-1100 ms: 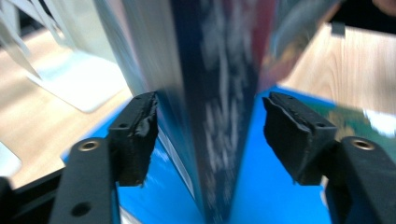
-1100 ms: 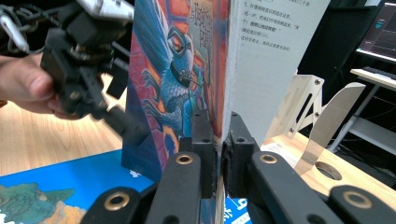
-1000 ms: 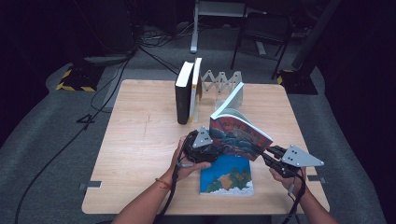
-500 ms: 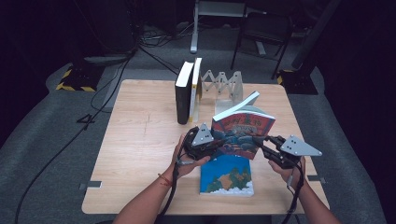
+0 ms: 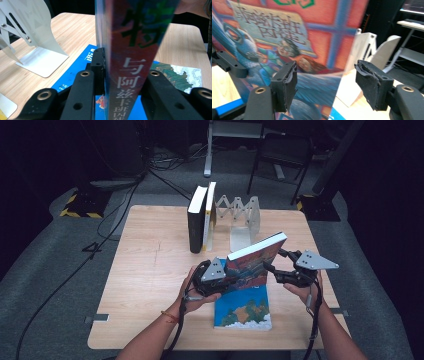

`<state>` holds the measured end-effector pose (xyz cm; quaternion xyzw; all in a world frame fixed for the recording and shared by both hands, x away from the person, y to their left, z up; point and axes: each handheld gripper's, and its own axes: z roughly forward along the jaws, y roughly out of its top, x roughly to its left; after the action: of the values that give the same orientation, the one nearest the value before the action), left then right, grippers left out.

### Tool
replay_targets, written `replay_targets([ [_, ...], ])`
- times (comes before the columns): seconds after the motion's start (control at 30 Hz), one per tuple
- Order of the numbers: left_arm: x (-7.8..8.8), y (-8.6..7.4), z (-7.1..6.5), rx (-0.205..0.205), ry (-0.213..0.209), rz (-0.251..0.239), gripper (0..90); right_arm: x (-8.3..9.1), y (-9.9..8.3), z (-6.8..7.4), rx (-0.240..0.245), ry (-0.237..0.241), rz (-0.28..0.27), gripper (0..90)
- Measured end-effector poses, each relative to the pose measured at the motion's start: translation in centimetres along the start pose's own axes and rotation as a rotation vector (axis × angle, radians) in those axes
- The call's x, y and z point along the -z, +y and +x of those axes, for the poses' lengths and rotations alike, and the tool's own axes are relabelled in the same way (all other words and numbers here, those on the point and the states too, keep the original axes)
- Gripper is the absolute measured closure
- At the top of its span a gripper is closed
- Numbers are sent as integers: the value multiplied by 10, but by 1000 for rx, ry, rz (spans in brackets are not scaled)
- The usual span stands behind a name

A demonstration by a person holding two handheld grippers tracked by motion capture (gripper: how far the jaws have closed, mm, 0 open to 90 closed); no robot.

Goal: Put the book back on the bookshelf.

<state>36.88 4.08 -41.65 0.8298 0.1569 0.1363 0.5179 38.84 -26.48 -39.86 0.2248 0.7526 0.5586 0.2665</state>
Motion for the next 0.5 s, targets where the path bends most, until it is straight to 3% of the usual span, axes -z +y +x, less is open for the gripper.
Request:
replay_targets([
  [0.07,0,5,-3,-8,-1,-13,677,-2,0,2,2,25,2,347],
  [0.4,1,33,-8,-9,31,-87,656,-2,0,7,6,-2,10,372],
  [0.5,3,49,-8,-13,46,-108,673,-1,0,7,11,-10,17,375],
])
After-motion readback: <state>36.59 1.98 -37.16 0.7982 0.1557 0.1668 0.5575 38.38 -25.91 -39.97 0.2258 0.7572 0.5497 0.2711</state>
